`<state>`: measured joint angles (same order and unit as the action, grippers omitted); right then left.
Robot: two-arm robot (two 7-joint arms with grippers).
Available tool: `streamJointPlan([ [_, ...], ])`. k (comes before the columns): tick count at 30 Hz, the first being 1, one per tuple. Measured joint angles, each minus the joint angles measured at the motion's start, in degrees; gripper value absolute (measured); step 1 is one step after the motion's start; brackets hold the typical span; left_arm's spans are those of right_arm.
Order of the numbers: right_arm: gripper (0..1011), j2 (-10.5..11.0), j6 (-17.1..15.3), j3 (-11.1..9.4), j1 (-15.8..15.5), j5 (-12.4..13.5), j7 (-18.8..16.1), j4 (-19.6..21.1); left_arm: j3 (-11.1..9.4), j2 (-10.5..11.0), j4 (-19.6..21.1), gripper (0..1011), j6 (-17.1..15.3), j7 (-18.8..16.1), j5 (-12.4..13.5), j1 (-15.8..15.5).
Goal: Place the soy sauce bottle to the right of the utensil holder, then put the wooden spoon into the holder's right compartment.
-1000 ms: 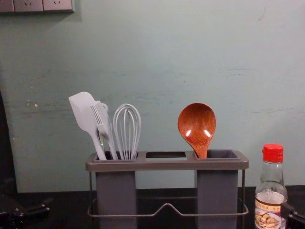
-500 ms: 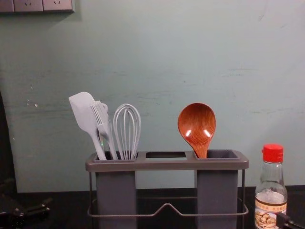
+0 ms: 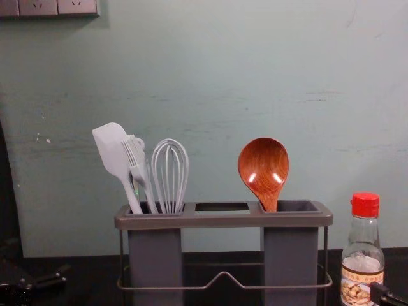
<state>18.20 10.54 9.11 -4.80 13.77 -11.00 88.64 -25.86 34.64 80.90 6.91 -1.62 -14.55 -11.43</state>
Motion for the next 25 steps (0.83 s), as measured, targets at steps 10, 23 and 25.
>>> streamJointPlan([
  [10,1002,0.05,0.07,0.03,-0.06,-0.07,0.07,0.07,0.0,0.0,0.0,1005,0.0,0.0,0.0,0.0],
  [23,1003,0.05,0.12,0.03,-0.07,-0.07,0.14,0.1,0.0,0.0,0.0,1005,0.0,0.0,0.0,0.0],
  [25,1003,0.05,0.12,0.03,-0.07,-0.07,0.14,0.11,0.0,0.0,0.0,1005,0.0,0.0,0.0,0.0],
])
